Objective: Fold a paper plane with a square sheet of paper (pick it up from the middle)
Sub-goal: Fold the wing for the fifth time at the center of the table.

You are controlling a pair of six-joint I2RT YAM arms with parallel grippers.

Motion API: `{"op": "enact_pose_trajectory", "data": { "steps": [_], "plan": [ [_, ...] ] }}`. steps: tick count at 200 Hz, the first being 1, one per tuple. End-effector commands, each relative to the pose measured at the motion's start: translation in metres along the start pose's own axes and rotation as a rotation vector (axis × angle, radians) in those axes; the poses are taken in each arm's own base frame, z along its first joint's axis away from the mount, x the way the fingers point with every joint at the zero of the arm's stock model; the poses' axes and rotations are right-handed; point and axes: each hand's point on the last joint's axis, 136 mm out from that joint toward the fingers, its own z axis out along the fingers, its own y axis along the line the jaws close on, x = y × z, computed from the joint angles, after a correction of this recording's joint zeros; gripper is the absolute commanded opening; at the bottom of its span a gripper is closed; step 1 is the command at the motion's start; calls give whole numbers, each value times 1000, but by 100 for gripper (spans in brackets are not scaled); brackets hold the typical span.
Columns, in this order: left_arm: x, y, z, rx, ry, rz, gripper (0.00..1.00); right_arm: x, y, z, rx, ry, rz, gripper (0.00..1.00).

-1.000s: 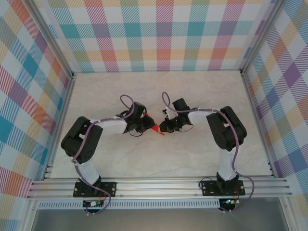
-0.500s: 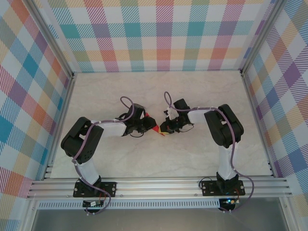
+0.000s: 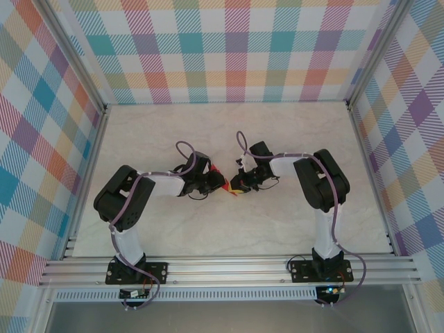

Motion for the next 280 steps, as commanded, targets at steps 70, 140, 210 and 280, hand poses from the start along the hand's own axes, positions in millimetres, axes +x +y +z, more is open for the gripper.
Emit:
{"op": "enact_pose_trajectory", "data": {
  "steps": [70,140,210,280],
  "plan": [
    [9,47,7,-248,33,-61,12,-10,24,-23,23,-46,-26,13],
    [12,51,10,-277,60,-78,12,2,37,-30,114,-60,-112,17],
    [13,54,8,-291,63,-81,12,3,22,-10,143,0,-68,10],
    [13,58,7,-319,61,-88,12,17,-13,-5,253,29,15,8]
  ]
}}
